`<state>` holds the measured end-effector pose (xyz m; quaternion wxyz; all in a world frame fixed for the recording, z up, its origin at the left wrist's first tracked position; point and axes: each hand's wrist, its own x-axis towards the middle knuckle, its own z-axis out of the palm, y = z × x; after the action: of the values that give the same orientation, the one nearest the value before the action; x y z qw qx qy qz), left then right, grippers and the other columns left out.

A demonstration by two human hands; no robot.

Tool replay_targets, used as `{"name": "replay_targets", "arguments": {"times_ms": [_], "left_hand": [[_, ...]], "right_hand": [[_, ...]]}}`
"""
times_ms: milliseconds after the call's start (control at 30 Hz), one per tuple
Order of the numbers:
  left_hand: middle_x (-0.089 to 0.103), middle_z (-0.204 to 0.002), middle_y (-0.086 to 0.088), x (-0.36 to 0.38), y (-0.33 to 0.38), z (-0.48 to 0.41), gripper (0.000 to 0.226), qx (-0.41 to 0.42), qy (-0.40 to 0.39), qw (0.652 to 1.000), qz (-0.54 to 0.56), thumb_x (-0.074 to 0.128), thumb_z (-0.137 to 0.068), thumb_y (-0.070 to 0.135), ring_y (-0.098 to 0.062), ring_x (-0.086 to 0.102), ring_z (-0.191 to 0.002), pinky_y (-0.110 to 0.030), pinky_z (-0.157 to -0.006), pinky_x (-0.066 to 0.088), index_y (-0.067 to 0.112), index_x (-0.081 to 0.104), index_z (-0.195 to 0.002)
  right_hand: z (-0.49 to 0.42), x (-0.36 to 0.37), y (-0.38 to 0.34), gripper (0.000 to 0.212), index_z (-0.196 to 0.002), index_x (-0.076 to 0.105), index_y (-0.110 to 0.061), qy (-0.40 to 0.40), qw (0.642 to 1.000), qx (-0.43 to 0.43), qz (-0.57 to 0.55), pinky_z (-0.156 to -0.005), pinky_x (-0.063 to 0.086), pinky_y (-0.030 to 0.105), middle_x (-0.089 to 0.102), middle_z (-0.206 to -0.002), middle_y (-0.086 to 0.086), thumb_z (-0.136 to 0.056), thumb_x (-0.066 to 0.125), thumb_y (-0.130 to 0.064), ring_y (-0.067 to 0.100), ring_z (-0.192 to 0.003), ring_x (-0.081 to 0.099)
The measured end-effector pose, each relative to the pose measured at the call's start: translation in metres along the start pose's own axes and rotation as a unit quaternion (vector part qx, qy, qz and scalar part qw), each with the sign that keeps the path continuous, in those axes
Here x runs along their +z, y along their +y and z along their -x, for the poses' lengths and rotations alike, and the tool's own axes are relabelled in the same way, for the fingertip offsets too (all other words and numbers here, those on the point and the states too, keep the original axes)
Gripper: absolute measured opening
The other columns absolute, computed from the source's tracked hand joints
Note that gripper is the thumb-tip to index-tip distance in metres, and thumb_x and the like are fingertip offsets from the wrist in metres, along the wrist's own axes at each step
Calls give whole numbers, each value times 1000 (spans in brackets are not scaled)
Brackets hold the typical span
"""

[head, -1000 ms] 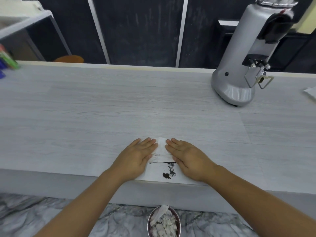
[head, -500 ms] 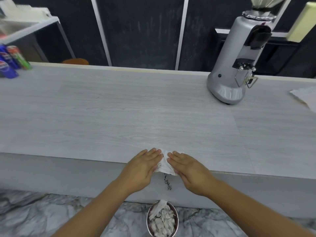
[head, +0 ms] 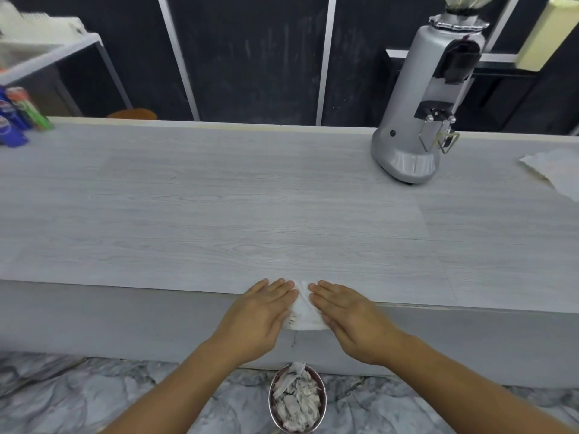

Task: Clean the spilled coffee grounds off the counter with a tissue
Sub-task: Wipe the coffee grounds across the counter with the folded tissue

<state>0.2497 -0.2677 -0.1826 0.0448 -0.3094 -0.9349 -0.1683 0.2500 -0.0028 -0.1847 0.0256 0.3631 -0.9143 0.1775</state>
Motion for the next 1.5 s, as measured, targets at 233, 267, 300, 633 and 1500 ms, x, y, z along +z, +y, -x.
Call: {"name": "replay_targets", "arguments": {"times_ms": [233, 267, 300, 633, 1500], "left_hand": [[47, -150, 2, -4, -9, -41, 47, -36, 17, 999, 4, 34, -103, 37, -8, 36, -142, -27, -122, 16, 19, 51, -142], [46, -151, 2, -5, -11, -51, 49, -38, 17, 999, 4, 32, -103, 39, -9, 36, -142, -27, -121, 14, 18, 50, -143], [46, -151, 2, -5, -14, -62, 51, -41, 16, 999, 6, 30, -102, 40, -9, 36, -143, -26, -121, 14, 18, 49, -144], [49, -149, -2, 6, -39, -164, 53, -30, -2, 998, 49, 33, -100, 41, -11, 41, -139, -22, -118, 16, 16, 50, -142], [41, -154, 5, 52, -32, -321, 40, 50, -50, 994, 87, 44, -104, 26, -6, 29, -145, -30, -122, 18, 23, 49, -144]], "right_hand": [[-33, -20, 33, 52, -149, 37, -13, -7, 998, 59, 21, -120, 23, 37, 30, -158, 2, -102, 31, -37, 15, -147, 23], [-39, -21, 39, 53, -149, 37, -13, -9, 998, 62, 23, -120, 22, 37, 29, -158, 3, -102, 31, -38, 15, -147, 22], [-45, -22, 46, 54, -149, 37, -14, -7, 998, 64, 21, -120, 22, 36, 29, -158, 3, -102, 31, -38, 15, -147, 23], [-101, -37, 119, 38, -111, 73, -6, 130, 990, 36, -29, -94, 54, 39, 72, -115, 8, -78, 61, 9, 23, -113, 65], [-79, -70, 214, 39, -129, 59, -1, 112, 971, 201, 61, -101, 42, 32, 59, -134, 15, -90, 56, -5, 30, -123, 54]]}}
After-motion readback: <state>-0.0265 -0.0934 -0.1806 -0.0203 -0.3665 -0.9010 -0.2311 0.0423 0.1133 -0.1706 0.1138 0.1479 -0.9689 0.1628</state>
